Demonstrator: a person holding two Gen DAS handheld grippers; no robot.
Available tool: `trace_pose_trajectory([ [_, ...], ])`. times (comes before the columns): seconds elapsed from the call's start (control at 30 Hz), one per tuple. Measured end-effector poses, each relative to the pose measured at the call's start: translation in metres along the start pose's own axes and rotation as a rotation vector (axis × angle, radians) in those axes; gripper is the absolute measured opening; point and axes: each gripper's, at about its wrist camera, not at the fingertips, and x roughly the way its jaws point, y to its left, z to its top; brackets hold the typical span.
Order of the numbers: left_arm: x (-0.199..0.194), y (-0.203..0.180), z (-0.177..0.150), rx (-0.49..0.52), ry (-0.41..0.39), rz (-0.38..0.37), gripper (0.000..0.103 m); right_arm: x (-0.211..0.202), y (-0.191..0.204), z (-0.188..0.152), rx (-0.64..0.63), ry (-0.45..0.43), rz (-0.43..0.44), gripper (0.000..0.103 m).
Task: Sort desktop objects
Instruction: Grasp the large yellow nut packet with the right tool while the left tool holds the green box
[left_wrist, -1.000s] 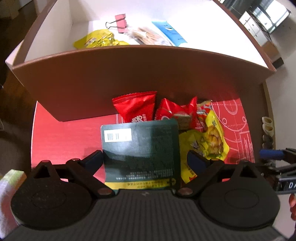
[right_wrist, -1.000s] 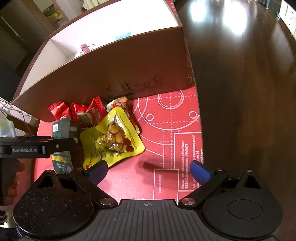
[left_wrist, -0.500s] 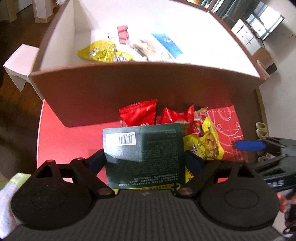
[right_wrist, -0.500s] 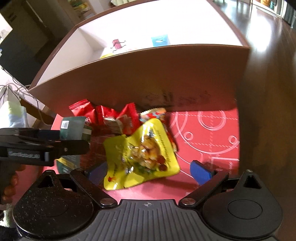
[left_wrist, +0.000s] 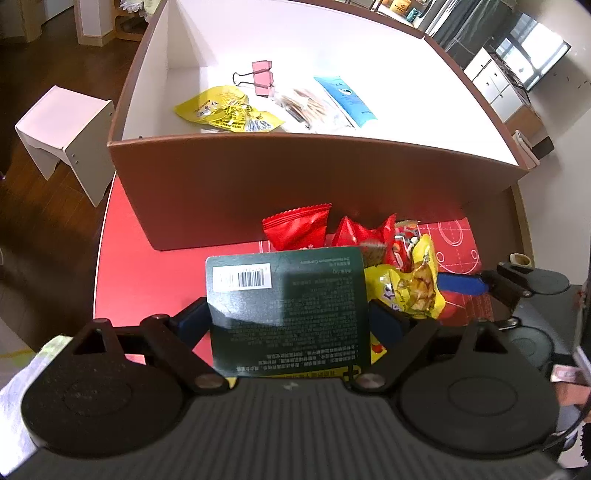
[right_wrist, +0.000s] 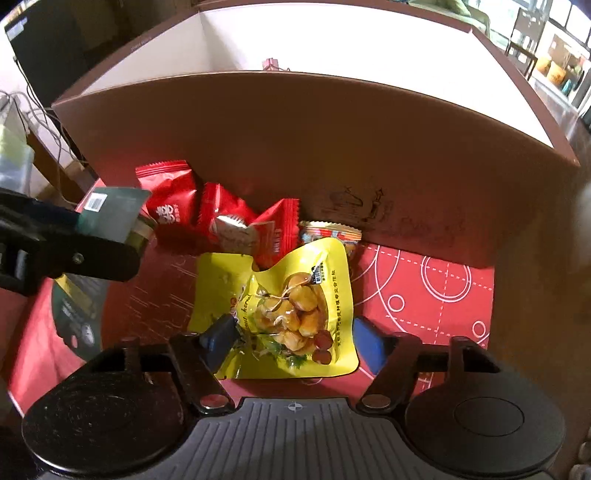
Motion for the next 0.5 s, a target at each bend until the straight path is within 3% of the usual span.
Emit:
trace_pose_trajectory([
  [0.03, 0.000, 0.000, 0.000, 0.001, 0.000, 0.000, 0.088, -0.001, -0.001, -0.001, 0.003, -0.001, 0.005, 0.065],
  [0.1, -0.002, -0.001, 0.000, 0.008, -0.004, -0.003, 0.088, -0.004, -0.003, -0.002, 0.019, -0.004, 0.024, 0.051],
  [0.5, -0.019, -0.009, -0.002, 0.056, -0.016, -0.014, 0.088, -0.048, -0.009, -0.008, 0.077, -0.058, 0.076, 0.051],
])
